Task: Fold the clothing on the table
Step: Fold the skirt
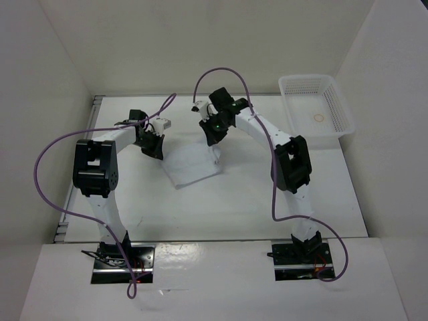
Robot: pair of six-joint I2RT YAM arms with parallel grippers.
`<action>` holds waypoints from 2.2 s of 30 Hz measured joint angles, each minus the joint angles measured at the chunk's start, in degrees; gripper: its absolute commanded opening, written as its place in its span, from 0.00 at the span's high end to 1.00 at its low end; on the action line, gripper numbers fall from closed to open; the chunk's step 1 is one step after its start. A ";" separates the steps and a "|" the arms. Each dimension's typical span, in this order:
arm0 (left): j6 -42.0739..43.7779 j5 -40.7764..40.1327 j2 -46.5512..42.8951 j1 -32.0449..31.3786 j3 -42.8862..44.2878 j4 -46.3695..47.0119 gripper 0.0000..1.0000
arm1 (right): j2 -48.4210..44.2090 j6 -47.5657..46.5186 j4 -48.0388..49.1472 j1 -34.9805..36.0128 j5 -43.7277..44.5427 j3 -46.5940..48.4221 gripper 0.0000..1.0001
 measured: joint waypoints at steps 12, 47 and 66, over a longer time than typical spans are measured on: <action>-0.11 0.09 0.00 0.00 -0.02 0.00 1.00 | 0.31 -0.07 -2.45 4.81 0.42 2.86 1.00; -1.51 1.29 0.02 0.11 0.00 -1.20 1.00 | 7.52 -0.26 -6.95 13.14 0.20 14.23 1.00; -1.51 1.53 0.02 0.11 -0.02 -1.60 1.00 | 12.26 -0.46 -10.71 17.22 0.11 22.69 1.00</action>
